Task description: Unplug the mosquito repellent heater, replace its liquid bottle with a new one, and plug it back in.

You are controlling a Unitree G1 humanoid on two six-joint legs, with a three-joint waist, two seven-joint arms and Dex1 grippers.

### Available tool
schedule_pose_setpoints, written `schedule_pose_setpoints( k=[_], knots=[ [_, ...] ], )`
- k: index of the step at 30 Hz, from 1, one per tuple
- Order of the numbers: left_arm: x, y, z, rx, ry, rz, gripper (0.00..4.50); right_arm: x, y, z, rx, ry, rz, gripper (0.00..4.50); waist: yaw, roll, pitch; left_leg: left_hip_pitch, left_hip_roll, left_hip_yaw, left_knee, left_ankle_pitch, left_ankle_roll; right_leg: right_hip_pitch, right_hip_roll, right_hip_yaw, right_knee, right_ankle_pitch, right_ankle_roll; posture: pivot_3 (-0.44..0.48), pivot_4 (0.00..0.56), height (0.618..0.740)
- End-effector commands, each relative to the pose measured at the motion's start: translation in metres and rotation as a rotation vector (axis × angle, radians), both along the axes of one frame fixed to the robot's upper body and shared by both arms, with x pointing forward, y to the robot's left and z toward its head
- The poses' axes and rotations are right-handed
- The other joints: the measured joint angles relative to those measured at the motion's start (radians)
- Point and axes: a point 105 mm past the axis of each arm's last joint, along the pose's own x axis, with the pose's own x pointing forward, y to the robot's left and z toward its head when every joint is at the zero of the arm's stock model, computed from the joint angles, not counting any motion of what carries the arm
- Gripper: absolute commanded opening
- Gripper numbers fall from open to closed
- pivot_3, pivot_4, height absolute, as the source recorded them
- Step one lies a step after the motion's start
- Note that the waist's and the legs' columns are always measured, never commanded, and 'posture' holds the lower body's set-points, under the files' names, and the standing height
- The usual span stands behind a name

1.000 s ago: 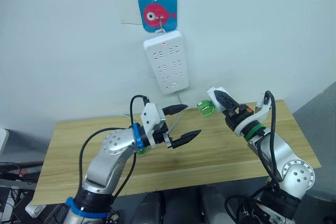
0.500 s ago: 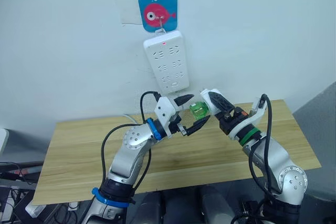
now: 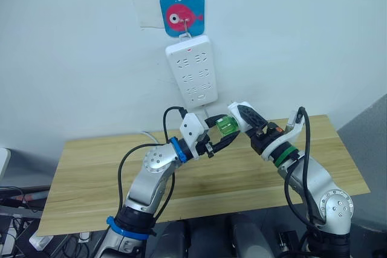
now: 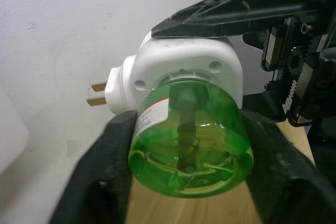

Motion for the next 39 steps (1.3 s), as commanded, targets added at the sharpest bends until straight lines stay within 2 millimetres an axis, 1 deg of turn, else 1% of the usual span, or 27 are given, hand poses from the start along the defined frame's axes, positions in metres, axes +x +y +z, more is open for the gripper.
schedule_pose_setpoints(
  k=[1, 7, 9, 10, 11, 12, 14, 16, 19, 20, 23, 25, 27, 29, 33, 39],
  knots=[
    [-0.002, -0.002, 0.010, -0.029, -0.032, -0.009, 2.27, -0.009, 0.005, 0.019, 0.030, -0.075, 0.027, 2.97, 0.000, 0.000, 0.000, 0.000, 0.000, 0.000, 0.000, 0.000, 0.000, 0.000, 0.000, 0.000, 0.000, 0.000, 0.000, -0.139, 0.203, 0.740],
    [0.000, 0.000, 0.013, -0.019, -0.046, -0.012, 2.27, -0.009, 0.005, 0.018, 0.018, -0.073, 0.037, 2.97, 0.000, 0.000, 0.000, 0.000, 0.000, 0.000, 0.000, 0.000, 0.000, 0.000, 0.000, 0.000, 0.000, 0.000, 0.000, -0.138, 0.207, 0.740],
    [-0.001, 0.001, 0.014, -0.002, -0.061, -0.036, 2.27, -0.010, 0.003, 0.017, 0.012, -0.071, 0.053, 3.70, 0.000, 0.000, 0.000, 0.000, 0.000, 0.000, 0.001, 0.000, 0.000, 0.000, 0.000, 0.000, 0.000, 0.000, 0.000, -0.147, 0.208, 0.740],
    [-0.001, 0.003, 0.014, 0.005, -0.068, -0.052, 2.27, -0.010, 0.000, 0.017, 0.003, -0.070, 0.073, 3.92, 0.000, 0.000, 0.000, 0.000, 0.000, 0.000, 0.001, 0.000, 0.000, 0.000, 0.000, 0.000, 0.000, 0.000, 0.000, -0.151, 0.211, 0.740],
    [-0.001, 0.004, 0.015, 0.013, -0.074, -0.071, 2.27, -0.011, -0.003, 0.016, -0.006, -0.068, 0.102, 4.28, 0.000, 0.000, 0.000, 0.000, 0.000, 0.000, 0.001, 0.000, 0.000, 0.000, 0.001, 0.000, 0.001, 0.000, 0.000, -0.151, 0.211, 0.740],
    [-0.002, 0.006, 0.015, 0.020, -0.078, -0.088, 2.27, -0.012, -0.006, 0.015, -0.015, -0.065, 0.130, 4.39, 0.000, 0.000, 0.000, 0.000, 0.000, 0.000, 0.001, 0.000, 0.000, 0.001, 0.001, 0.000, 0.001, 0.000, 0.000, -0.156, 0.211, 0.740],
    [-0.004, 0.008, 0.015, 0.037, -0.104, -0.134, 2.27, -0.011, -0.012, 0.013, -0.053, -0.068, 0.202, 4.39, -0.001, 0.000, 0.000, 0.000, 0.000, 0.000, 0.002, 0.000, 0.000, 0.001, 0.002, 0.000, 0.000, 0.000, 0.000, -0.164, 0.212, 0.740],
    [-0.012, 0.008, 0.015, 0.081, -0.144, -0.229, 2.27, -0.007, -0.019, 0.006, -0.127, -0.061, 0.274, 4.39, -0.001, 0.000, 0.000, 0.000, 0.000, 0.001, 0.002, 0.000, 0.000, 0.001, 0.003, 0.000, 0.001, 0.000, 0.000, -0.171, 0.214, 0.740],
    [-0.017, 0.011, 0.015, 0.105, -0.162, -0.305, 2.27, 0.001, -0.033, 0.006, -0.175, -0.077, 0.383, 4.39, -0.003, 0.000, 0.000, 0.000, 0.000, 0.001, 0.004, 0.000, 0.001, 0.001, 0.004, 0.000, 0.001, 0.001, 0.000, -0.174, 0.221, 0.740],
    [-0.017, 0.012, 0.015, 0.116, -0.169, -0.327, 2.27, 0.000, -0.035, 0.008, -0.185, -0.090, 0.467, 4.39, -0.003, 0.000, 0.000, 0.000, 0.000, 0.001, 0.004, 0.000, 0.001, 0.001, 0.004, 0.000, 0.002, 0.001, 0.000, -0.174, 0.221, 0.740],
    [-0.019, 0.014, 0.014, 0.150, -0.188, -0.389, 2.27, -0.014, -0.039, 0.012, -0.220, -0.069, 0.738, 4.39, 0.000, 0.001, 0.002, -0.001, 0.001, 0.001, 0.008, 0.000, 0.002, 0.002, 0.004, 0.000, 0.002, 0.001, 0.000, -0.168, 0.230, 0.740],
    [-0.020, 0.013, 0.012, 0.170, -0.210, -0.406, 2.27, -0.016, -0.039, 0.015, -0.211, -0.041, 0.836, 4.39, 0.000, 0.001, 0.002, -0.003, 0.001, 0.000, 0.012, 0.000, 0.003, 0.002, 0.005, 0.000, 0.002, 0.001, 0.001, -0.162, 0.232, 0.740],
    [-0.021, 0.012, 0.011, 0.181, -0.230, -0.415, 2.27, -0.017, -0.039, 0.017, -0.207, -0.018, 0.881, 4.39, 0.000, 0.000, 0.002, -0.004, 0.001, 0.000, 0.014, -0.001, 0.003, 0.002, 0.005, 0.000, 0.001, 0.001, 0.001, -0.158, 0.234, 0.740],
    [-0.019, 0.009, 0.012, 0.176, -0.239, -0.406, 2.27, -0.015, -0.035, 0.015, -0.202, 0.005, 0.902, 4.39, 0.001, 0.000, 0.002, -0.005, 0.002, -0.001, 0.014, -0.001, 0.003, 0.002, 0.005, 0.000, 0.001, 0.002, 0.001, -0.149, 0.240, 0.740],
    [-0.023, 0.005, 0.010, 0.180, -0.256, -0.409, 2.27, -0.019, -0.028, 0.013, -0.187, 0.016, 0.962, 4.39, 0.004, -0.001, 0.003, -0.008, 0.001, -0.003, 0.015, -0.001, 0.004, 0.001, 0.001, 0.000, 0.000, 0.003, 0.002, -0.126, 0.242, 0.740],
    [-0.025, 0.006, 0.008, 0.187, -0.259, -0.396, 2.27, -0.017, -0.027, 0.012, -0.174, 0.024, 0.959, 4.39, 0.006, -0.002, 0.003, -0.009, 0.000, -0.002, 0.015, -0.001, 0.004, 0.001, -0.001, -0.001, -0.001, 0.003, 0.003, -0.113, 0.245, 0.740]
  ],
)
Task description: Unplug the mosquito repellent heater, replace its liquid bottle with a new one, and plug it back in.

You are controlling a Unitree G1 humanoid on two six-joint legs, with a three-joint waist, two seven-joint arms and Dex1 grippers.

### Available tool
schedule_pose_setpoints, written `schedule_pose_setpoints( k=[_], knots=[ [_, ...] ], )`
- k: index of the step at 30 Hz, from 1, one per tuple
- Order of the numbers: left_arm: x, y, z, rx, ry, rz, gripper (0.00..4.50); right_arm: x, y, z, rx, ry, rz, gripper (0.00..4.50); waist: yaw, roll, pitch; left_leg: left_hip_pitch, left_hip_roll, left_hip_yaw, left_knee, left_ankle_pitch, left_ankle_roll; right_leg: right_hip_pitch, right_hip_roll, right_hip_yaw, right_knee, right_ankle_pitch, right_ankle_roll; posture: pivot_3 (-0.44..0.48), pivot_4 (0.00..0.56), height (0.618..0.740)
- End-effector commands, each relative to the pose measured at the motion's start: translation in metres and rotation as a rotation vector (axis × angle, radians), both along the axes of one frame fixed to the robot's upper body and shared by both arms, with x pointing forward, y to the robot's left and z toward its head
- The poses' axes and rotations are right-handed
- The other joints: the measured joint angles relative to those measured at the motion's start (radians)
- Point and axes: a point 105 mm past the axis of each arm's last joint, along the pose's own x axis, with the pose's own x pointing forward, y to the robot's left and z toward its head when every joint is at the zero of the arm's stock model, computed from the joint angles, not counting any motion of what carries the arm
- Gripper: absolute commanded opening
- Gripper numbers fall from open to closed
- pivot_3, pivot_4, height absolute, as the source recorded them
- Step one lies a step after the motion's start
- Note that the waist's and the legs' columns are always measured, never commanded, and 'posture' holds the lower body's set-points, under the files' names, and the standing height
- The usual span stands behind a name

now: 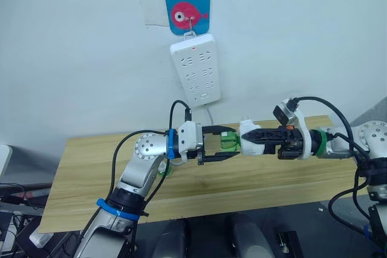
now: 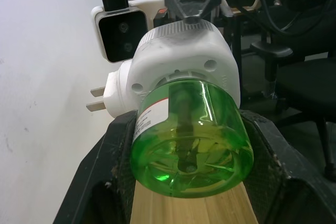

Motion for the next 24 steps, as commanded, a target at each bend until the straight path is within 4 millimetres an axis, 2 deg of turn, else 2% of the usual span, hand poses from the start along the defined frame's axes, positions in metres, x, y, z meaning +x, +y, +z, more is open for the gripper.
schedule_pose_setpoints(
  k=[1, 6, 9, 11, 12, 17, 20, 22, 24],
  knots=[
    [-0.007, -0.002, 0.006, -0.020, -0.048, -0.012, 2.27, 0.000, 0.000, 0.012, 0.039, -0.022, 0.017, 4.39, 0.000, 0.000, 0.000, 0.000, 0.000, 0.000, 0.000, 0.000, 0.000, 0.000, 0.000, 0.000, 0.000, 0.000, 0.000, -0.113, 0.245, 0.740],
    [-0.008, -0.001, 0.005, -0.014, -0.060, -0.015, 2.27, 0.001, -0.001, 0.013, 0.034, -0.022, 0.012, 4.39, 0.000, 0.000, 0.000, 0.000, 0.000, 0.000, 0.000, 0.000, 0.000, 0.000, 0.000, 0.000, 0.000, 0.000, 0.000, -0.116, 0.247, 0.740],
    [-0.007, -0.001, 0.004, -0.011, -0.064, -0.014, 2.27, -0.001, -0.002, 0.011, 0.026, -0.022, 0.017, 3.86, 0.001, 0.000, 0.000, 0.000, 0.000, 0.000, 0.000, 0.000, 0.000, 0.000, 0.000, 0.000, 0.000, 0.000, 0.000, -0.121, 0.245, 0.740],
    [-0.006, -0.002, 0.005, -0.013, -0.067, -0.012, 2.27, -0.003, -0.002, 0.012, 0.032, -0.025, 0.022, 3.15, 0.000, 0.000, 0.000, 0.000, 0.000, 0.000, 0.000, 0.000, 0.000, 0.000, 0.000, 0.000, 0.000, 0.000, 0.000, -0.121, 0.246, 0.740],
    [-0.006, -0.003, 0.005, -0.013, -0.068, -0.011, 2.27, -0.003, -0.002, 0.011, 0.035, -0.025, 0.021, 3.00, 0.000, 0.000, 0.000, 0.000, 0.000, 0.000, 0.000, 0.000, 0.000, 0.000, 0.000, 0.000, 0.000, 0.000, 0.000, -0.123, 0.245, 0.740],
    [-0.011, -0.004, 0.002, -0.010, -0.047, -0.028, 2.27, -0.004, -0.002, 0.010, 0.032, -0.039, 0.001, 3.01, 0.001, 0.000, 0.000, 0.000, 0.000, 0.000, 0.000, 0.000, 0.000, 0.000, 0.000, 0.000, 0.000, 0.000, 0.000, -0.119, 0.230, 0.740],
    [-0.013, -0.003, 0.005, -0.033, 0.080, -0.038, 2.27, -0.005, -0.001, 0.011, 0.008, -0.075, -0.006, 3.01, 0.000, 0.000, 0.000, 0.000, 0.000, 0.000, 0.000, 0.000, 0.000, 0.000, 0.000, 0.000, 0.000, 0.000, 0.000, -0.117, 0.227, 0.740],
    [-0.011, 0.000, 0.007, -0.050, 0.302, -0.043, 2.27, -0.009, 0.001, 0.014, -0.006, -0.111, 0.009, 3.01, 0.000, 0.000, 0.000, 0.000, 0.000, 0.000, 0.000, 0.000, 0.000, 0.000, 0.000, 0.000, 0.000, 0.000, 0.000, -0.118, 0.224, 0.740],
    [-0.011, 0.006, 0.000, -0.028, 0.592, -0.052, 2.27, -0.012, 0.002, 0.014, -0.040, -0.155, 0.029, 3.01, -0.001, 0.000, 0.000, 0.000, 0.000, 0.000, 0.000, 0.000, 0.000, 0.000, 0.000, -0.001, 0.001, 0.000, 0.000, -0.113, 0.219, 0.740]
  ],
)
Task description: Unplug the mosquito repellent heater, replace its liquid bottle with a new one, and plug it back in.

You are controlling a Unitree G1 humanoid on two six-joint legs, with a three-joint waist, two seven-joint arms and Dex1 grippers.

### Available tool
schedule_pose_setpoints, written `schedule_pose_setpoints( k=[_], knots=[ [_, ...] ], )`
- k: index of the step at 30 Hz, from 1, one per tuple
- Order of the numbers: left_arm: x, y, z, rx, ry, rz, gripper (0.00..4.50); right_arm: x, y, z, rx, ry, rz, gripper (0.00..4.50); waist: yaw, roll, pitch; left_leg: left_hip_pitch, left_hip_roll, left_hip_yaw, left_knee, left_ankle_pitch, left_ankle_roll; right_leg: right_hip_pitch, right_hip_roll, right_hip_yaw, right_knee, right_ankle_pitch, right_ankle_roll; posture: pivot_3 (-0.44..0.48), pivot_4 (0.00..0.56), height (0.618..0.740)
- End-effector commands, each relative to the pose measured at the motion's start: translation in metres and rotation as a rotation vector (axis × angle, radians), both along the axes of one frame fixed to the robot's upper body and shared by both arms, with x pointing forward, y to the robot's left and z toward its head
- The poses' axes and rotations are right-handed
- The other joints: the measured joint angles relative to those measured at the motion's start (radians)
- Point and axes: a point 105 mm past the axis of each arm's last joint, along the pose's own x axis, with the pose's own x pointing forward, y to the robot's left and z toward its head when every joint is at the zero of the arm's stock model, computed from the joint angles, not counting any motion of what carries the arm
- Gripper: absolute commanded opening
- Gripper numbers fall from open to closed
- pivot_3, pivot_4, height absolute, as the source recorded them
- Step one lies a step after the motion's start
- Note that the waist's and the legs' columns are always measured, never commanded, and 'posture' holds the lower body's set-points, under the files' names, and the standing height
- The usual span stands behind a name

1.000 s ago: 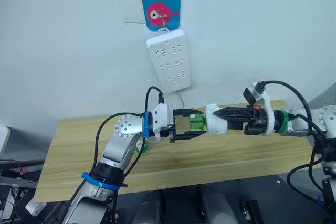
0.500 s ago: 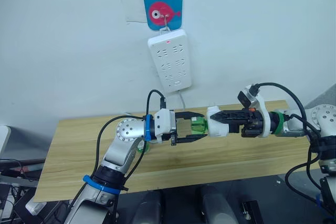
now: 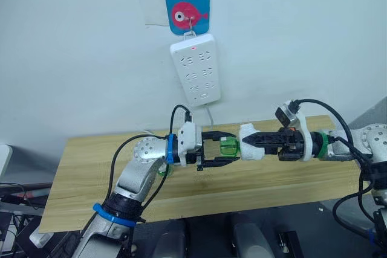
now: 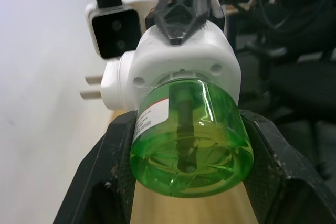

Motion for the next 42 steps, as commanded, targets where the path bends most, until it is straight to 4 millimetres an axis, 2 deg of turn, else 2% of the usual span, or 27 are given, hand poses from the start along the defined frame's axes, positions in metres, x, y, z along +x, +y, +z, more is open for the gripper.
schedule_pose_setpoints(
  k=[1, 4, 7, 11, 15, 20, 22, 27, 31, 35, 38, 42],
  knots=[
    [-0.001, 0.008, -0.001, 0.005, 0.452, -0.012, 2.27, -0.010, 0.003, 0.013, -0.029, -0.124, 0.060, 3.01, -0.001, 0.000, 0.000, 0.000, 0.000, 0.000, 0.000, 0.000, 0.000, 0.000, 0.000, -0.001, 0.000, 0.000, 0.000, -0.113, 0.219, 0.740],
    [0.013, 0.021, -0.014, -0.015, 0.930, 0.055, 2.27, -0.008, 0.002, 0.009, -0.044, -0.145, 0.054, 3.01, -0.002, 0.000, 0.000, 0.000, 0.000, -0.001, 0.001, 0.000, 0.000, 0.000, 0.004, -0.002, 0.001, 0.000, 0.000, -0.118, 0.223, 0.740],
    [0.009, 0.027, -0.012, -0.037, 1.166, -0.024, 2.27, -0.010, 0.004, 0.008, -0.039, -0.154, 0.076, 3.01, -0.003, 0.000, 0.000, 0.000, 0.000, -0.001, 0.002, 0.000, 0.000, 0.000, 0.005, -0.002, 0.001, 0.000, 0.001, -0.119, 0.219, 0.740],
    [0.002, 0.027, -0.007, -0.005, 1.276, -0.101, 2.27, -0.010, 0.004, 0.005, -0.040, -0.156, 0.085, 3.01, -0.003, 0.000, 0.000, 0.000, 0.000, 0.000, 0.002, 0.000, 0.000, 0.000, 0.005, -0.002, 0.001, 0.000, 0.001, -0.121, 0.216, 0.740],
    [-0.001, 0.027, -0.003, -0.001, 1.299, -0.134, 2.27, -0.009, 0.003, 0.005, -0.028, -0.151, 0.078, 3.01, -0.001, 0.000, 0.000, 0.000, 0.000, 0.000, 0.002, 0.000, 0.000, 0.000, 0.004, -0.001, 0.001, 0.000, 0.001, -0.125, 0.216, 0.740],
    [-0.003, 0.026, 0.001, -0.025, 1.269, -0.137, 3.84, -0.003, 0.000, 0.005, -0.002, -0.122, 0.045, 3.01, 0.000, 0.000, 0.000, 0.000, 0.000, 0.001, 0.002, 0.000, 0.000, -0.001, 0.000, 0.000, 0.001, 0.001, 0.001, -0.124, 0.220, 0.740],
    [-0.008, 0.028, 0.001, 0.024, 1.168, -0.104, 4.43, -0.002, -0.003, 0.005, 0.012, -0.107, 0.033, 3.01, 0.001, 0.000, 0.000, 0.000, 0.000, 0.000, 0.002, 0.000, 0.000, -0.001, 0.000, 0.000, 0.001, 0.001, 0.001, -0.124, 0.220, 0.740],
    [-0.008, 0.030, 0.007, 0.075, 0.847, -0.021, 4.47, 0.007, -0.009, 0.002, 0.012, -0.079, -0.006, 3.01, 0.003, -0.001, 0.000, 0.000, 0.000, 0.002, 0.000, 0.000, -0.001, -0.001, 0.000, 0.001, 0.000, 0.001, 0.001, -0.117, 0.226, 0.740],
    [-0.019, 0.034, 0.018, 0.148, 0.366, -0.001, 4.47, 0.014, -0.020, 0.000, 0.003, -0.050, -0.043, 3.01, 0.004, -0.001, 0.000, 0.000, 0.000, 0.003, 0.000, 0.000, -0.001, -0.001, -0.001, 0.002, -0.001, 0.001, 0.000, -0.097, 0.230, 0.740],
    [-0.012, 0.034, 0.019, 0.120, -0.136, 0.087, 4.47, 0.017, -0.019, 0.002, 0.028, -0.032, -0.032, 3.01, 0.013, -0.001, 0.000, 0.000, 0.000, 0.004, -0.001, 0.000, -0.001, -0.001, -0.002, 0.003, -0.003, 0.001, -0.001, -0.086, 0.233, 0.740],
    [-0.010, 0.032, 0.015, 0.084, -0.370, 0.100, 4.47, 0.015, -0.015, 0.006, 0.052, -0.027, -0.003, 3.01, 0.029, -0.001, 0.001, 0.000, 0.000, 0.004, -0.001, 0.000, 0.000, -0.001, -0.002, 0.004, -0.003, 0.002, -0.002, -0.086, 0.236, 0.740],
    [-0.006, 0.025, 0.005, 0.075, -0.480, 0.086, 4.47, 0.011, -0.010, 0.010, 0.071, -0.025, 0.036, 3.01, 0.037, -0.001, 0.001, -0.001, 0.001, 0.003, -0.001, 0.000, 0.000, -0.001, -0.003, 0.004, -0.003, 0.002, -0.002, -0.092, 0.238, 0.740]
  ],
)
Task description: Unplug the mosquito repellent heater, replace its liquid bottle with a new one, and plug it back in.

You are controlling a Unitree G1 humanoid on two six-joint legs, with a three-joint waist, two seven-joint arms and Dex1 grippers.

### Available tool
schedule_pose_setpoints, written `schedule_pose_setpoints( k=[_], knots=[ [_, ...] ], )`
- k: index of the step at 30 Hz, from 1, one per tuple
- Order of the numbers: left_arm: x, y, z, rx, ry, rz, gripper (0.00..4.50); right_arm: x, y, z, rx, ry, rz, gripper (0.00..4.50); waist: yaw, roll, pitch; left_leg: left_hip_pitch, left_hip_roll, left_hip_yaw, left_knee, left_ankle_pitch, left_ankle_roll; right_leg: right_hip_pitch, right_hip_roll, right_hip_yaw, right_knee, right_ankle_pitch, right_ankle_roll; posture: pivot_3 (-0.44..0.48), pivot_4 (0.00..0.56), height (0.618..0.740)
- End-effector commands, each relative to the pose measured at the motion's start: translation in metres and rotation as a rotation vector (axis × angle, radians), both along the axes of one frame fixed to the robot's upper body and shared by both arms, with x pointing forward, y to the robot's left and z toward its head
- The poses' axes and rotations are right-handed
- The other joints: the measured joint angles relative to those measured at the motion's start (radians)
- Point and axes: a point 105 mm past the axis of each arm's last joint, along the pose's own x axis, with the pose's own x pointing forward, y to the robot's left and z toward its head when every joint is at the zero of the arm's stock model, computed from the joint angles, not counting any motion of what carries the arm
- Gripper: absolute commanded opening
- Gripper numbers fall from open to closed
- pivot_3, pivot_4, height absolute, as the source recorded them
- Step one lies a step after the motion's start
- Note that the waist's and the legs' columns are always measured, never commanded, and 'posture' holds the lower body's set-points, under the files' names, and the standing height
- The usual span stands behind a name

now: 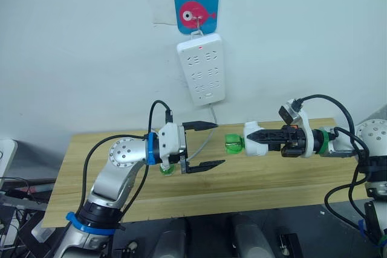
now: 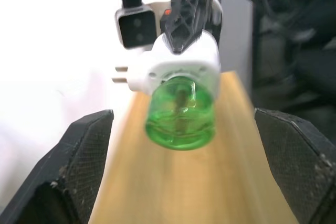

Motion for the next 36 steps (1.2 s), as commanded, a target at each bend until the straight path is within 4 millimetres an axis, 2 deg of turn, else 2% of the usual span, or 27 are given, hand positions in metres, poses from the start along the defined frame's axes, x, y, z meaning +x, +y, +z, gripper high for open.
schedule_pose_setpoints(
  k=[1, 9, 17, 21, 25, 26, 29, 31, 32, 34, 36],
  knots=[
    [-0.001, -0.007, -0.003, 0.003, -0.131, -0.032, 4.47, -0.004, 0.001, 0.018, 0.061, -0.037, 0.038, 3.01, 0.002, 0.000, 0.000, 0.000, 0.000, 0.000, 0.000, 0.000, 0.000, 0.000, 0.000, 0.000, 0.000, 0.000, 0.000, -0.092, 0.238, 0.740],
    [0.003, -0.021, 0.002, -0.042, -0.277, -0.062, 4.47, -0.007, 0.007, 0.024, 0.081, -0.051, 0.068, 3.01, -0.003, -0.001, 0.000, -0.001, 0.000, -0.001, 0.000, 0.000, 0.000, 0.000, 0.000, -0.002, 0.001, 0.000, 0.001, -0.104, 0.237, 0.740],
    [0.004, -0.026, 0.005, -0.067, -0.298, -0.078, 4.47, -0.010, 0.009, 0.023, 0.081, -0.051, 0.070, 3.01, -0.009, -0.001, 0.000, 0.000, 0.000, -0.001, 0.001, 0.000, 0.000, 0.000, 0.001, -0.004, 0.002, 0.000, 0.001, -0.114, 0.237, 0.740],
    [0.004, -0.027, 0.008, -0.077, -0.299, -0.086, 3.69, -0.009, 0.009, 0.022, 0.079, -0.051, 0.063, 3.01, -0.009, -0.001, 0.000, 0.000, 0.000, -0.001, 0.001, 0.000, 0.000, 0.000, 0.001, -0.004, 0.002, 0.000, 0.001, -0.118, 0.236, 0.740],
    [0.004, -0.027, 0.011, -0.094, -0.302, -0.088, 2.41, -0.010, 0.009, 0.021, 0.072, -0.050, 0.058, 3.01, -0.009, -0.001, 0.000, 0.000, 0.000, -0.001, 0.001, 0.000, 0.000, 0.000, 0.002, -0.004, 0.002, 0.000, 0.001, -0.120, 0.233, 0.740],
    [0.003, -0.027, 0.011, -0.093, -0.302, -0.091, 2.23, -0.010, 0.009, 0.021, 0.070, -0.050, 0.056, 3.01, -0.009, -0.001, 0.000, 0.000, 0.000, -0.001, 0.001, 0.000, 0.000, 0.000, 0.002, -0.004, 0.002, 0.000, 0.001, -0.120, 0.233, 0.740],
    [0.003, -0.028, 0.011, -0.097, -0.294, -0.094, 2.23, -0.010, 0.008, 0.020, 0.065, -0.052, 0.054, 3.01, -0.009, -0.001, 0.000, 0.000, 0.000, -0.001, 0.001, 0.000, 0.000, 0.000, 0.002, -0.004, 0.002, 0.000, 0.001, -0.120, 0.233, 0.740],
    [0.002, -0.029, 0.011, -0.104, -0.246, -0.100, 2.23, -0.011, 0.008, 0.020, 0.062, -0.053, 0.053, 3.01, -0.009, -0.001, 0.000, 0.000, 0.000, -0.001, 0.001, 0.000, 0.000, 0.000, 0.002, -0.004, 0.002, 0.000, 0.001, -0.120, 0.233, 0.740],
    [0.004, -0.029, 0.009, -0.116, -0.135, -0.097, 2.23, -0.010, 0.007, 0.020, 0.055, -0.056, 0.051, 3.01, -0.010, -0.001, 0.000, 0.000, 0.000, -0.001, 0.001, 0.000, 0.000, 0.000, 0.002, -0.004, 0.002, 0.000, 0.001, -0.120, 0.233, 0.740],
    [0.009, -0.029, 0.006, -0.163, 0.210, -0.082, 2.23, -0.011, 0.006, 0.021, 0.043, -0.060, 0.054, 3.01, -0.012, -0.001, 0.000, 0.000, 0.000, -0.001, 0.001, 0.000, 0.000, 0.000, 0.002, -0.004, 0.002, 0.000, 0.001, -0.120, 0.233, 0.740],
    [0.002, -0.030, 0.004, -0.161, 0.451, -0.120, 2.23, -0.014, 0.006, 0.020, 0.023, -0.068, 0.069, 3.01, -0.018, -0.001, 0.001, -0.001, 0.000, -0.001, 0.001, 0.000, 0.000, 0.000, 0.002, -0.004, 0.002, 0.000, 0.001, -0.120, 0.233, 0.740]
  ],
)
